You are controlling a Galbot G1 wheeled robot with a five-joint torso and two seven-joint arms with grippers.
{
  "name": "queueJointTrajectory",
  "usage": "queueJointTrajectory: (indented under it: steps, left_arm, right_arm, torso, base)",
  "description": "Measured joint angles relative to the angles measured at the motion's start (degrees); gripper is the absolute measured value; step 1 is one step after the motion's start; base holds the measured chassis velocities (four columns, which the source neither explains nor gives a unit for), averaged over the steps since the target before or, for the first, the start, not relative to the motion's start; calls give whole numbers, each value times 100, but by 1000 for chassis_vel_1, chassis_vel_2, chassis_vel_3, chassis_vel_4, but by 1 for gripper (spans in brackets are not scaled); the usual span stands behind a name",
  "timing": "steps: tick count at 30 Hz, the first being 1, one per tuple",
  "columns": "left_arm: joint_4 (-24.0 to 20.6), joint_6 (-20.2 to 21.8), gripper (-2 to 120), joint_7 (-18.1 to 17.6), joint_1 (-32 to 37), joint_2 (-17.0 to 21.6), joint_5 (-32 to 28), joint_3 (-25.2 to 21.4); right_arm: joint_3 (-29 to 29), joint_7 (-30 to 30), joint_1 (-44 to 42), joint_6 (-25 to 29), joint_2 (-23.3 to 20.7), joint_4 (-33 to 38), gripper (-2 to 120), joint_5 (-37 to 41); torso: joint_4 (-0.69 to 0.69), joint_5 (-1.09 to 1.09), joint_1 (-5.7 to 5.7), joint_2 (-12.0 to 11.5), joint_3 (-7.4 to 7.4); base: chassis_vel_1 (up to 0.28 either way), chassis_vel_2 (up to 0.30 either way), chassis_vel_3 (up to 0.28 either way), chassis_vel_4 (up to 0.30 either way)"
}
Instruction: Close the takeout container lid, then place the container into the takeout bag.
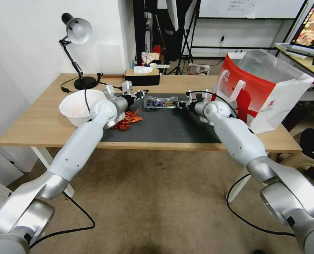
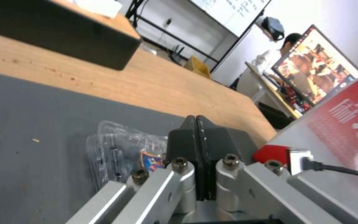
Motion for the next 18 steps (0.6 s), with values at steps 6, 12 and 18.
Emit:
queueJointTrajectory:
  steps: [6, 12, 18]
  left_arm:
    - [-504, -55, 0, 117, 260, 295, 72, -65]
    - [-1412, -584, 17, 431, 895, 853, 1010, -82]
    - [-1899, -1034, 36, 508, 1369, 1231, 1925, -117]
  right_arm:
    - [5, 9, 5, 0, 24, -8, 3, 0]
    - [37, 33, 15, -24, 26, 58, 3, 97]
    - [98, 58, 7, -27, 13, 156, 3, 213]
  torso:
    - [-2, 0, 1, 0, 0]
    - [0, 1, 2, 0, 0]
    - [0, 1, 2, 0, 0]
  base:
    - [0, 0, 0, 0]
    - [0, 0, 0, 0]
    - [0, 0, 0, 0]
